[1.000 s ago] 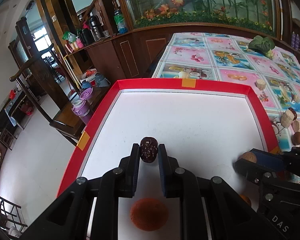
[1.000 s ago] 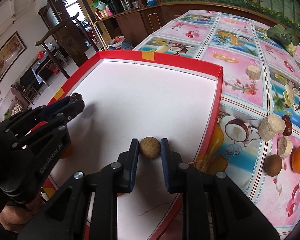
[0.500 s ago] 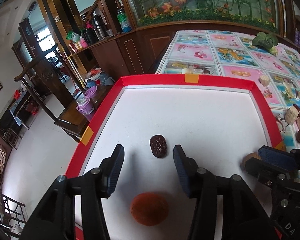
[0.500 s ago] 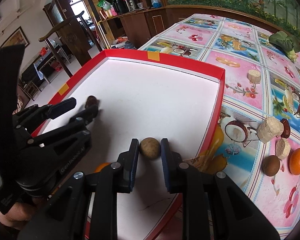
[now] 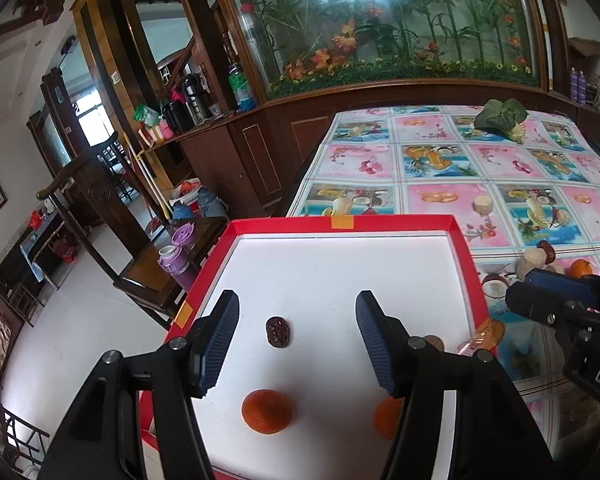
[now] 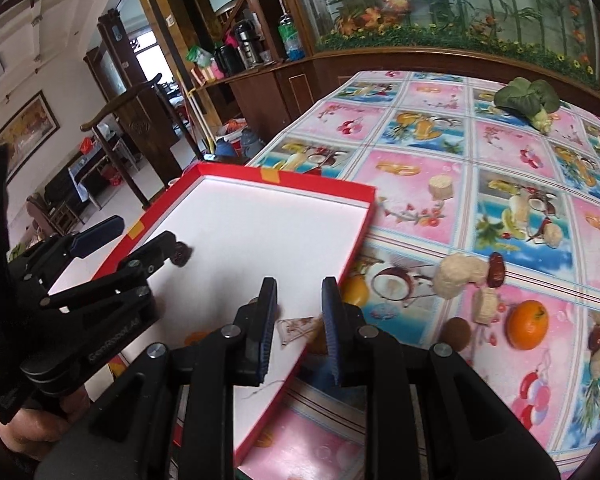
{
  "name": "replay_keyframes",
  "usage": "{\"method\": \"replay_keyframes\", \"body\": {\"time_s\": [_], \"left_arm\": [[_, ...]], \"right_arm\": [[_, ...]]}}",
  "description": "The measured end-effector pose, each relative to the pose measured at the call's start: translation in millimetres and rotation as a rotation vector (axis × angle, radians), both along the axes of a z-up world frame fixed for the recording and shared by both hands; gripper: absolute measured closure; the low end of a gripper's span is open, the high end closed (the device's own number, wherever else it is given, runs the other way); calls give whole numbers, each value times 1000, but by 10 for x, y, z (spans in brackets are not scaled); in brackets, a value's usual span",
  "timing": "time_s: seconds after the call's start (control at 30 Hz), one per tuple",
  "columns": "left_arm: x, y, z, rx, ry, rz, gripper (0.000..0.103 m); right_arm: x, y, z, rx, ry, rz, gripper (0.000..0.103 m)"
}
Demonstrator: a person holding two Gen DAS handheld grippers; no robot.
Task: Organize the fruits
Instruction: 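Open both tools to release the date and fruit into the tray, then move both open tools back toward the remaining items on the table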
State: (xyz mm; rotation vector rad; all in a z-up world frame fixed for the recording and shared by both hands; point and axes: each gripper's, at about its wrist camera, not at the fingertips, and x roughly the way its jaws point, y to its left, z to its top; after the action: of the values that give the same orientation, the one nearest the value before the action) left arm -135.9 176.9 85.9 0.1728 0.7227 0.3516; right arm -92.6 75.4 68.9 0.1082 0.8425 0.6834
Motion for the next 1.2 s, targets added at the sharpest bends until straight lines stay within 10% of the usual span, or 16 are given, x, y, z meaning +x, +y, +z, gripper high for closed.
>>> {"method": "replay_keyframes", "body": {"time_s": [0.7,1.2], "left_arm": [[26,-426,58,63,15,-62,42],[32,-1076,-222,-64,136,-299,42]], "right_arm": [[184,-823,-64,82,36,-145,78],[88,-2193,-418,-6,77,-373,78]]}}
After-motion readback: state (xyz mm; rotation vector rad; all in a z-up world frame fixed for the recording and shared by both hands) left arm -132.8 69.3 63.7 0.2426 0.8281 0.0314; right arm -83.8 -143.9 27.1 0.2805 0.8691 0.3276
